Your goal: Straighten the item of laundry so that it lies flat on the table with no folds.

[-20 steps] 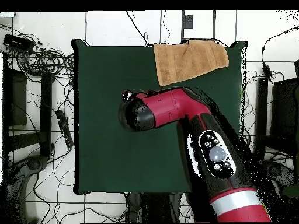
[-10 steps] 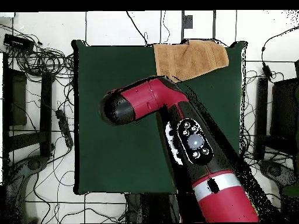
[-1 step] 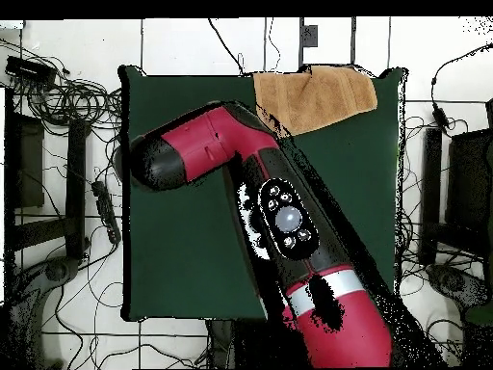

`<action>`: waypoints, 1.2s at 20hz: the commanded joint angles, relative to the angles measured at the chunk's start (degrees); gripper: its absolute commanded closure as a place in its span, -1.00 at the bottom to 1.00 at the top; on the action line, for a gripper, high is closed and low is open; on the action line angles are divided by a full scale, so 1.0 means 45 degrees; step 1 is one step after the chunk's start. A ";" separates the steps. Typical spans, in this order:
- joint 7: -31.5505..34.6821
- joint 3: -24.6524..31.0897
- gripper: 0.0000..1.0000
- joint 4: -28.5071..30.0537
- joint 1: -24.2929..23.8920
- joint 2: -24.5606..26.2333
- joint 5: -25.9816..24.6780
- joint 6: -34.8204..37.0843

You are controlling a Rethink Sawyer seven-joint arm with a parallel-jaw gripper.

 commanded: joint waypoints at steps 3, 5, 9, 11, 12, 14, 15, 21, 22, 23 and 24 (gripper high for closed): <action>-0.5095 0.1260 1.00 -0.1203 0.0472 0.1006 -0.0331 0.1809; -0.5285 0.1246 1.00 -0.1493 0.0521 0.1060 -0.0315 0.1962; -0.5893 0.1229 1.00 -0.2139 0.0567 0.1246 -0.0244 0.2299; -0.6215 0.1205 1.00 -0.2479 0.0605 0.1410 -0.0204 0.2496; -0.6444 0.1227 1.00 -0.2647 0.0626 0.1502 -0.0200 0.2644; -0.6904 0.1270 1.00 -0.2983 0.0669 0.1684 -0.0192 0.2940; -0.7133 0.1292 1.00 -0.3151 0.0690 0.1776 -0.0189 0.3088; -0.9313 0.1593 1.00 -0.5422 0.0975 0.2688 -0.0404 0.4446; -0.9714 0.1664 1.00 -0.5949 0.1055 0.2901 -0.0459 0.4732; -0.9978 0.1694 1.00 -0.6371 0.1142 0.3057 -0.0498 0.4945; -1.0376 0.1777 1.00 -0.7014 0.1251 0.3285 -0.0594 0.5264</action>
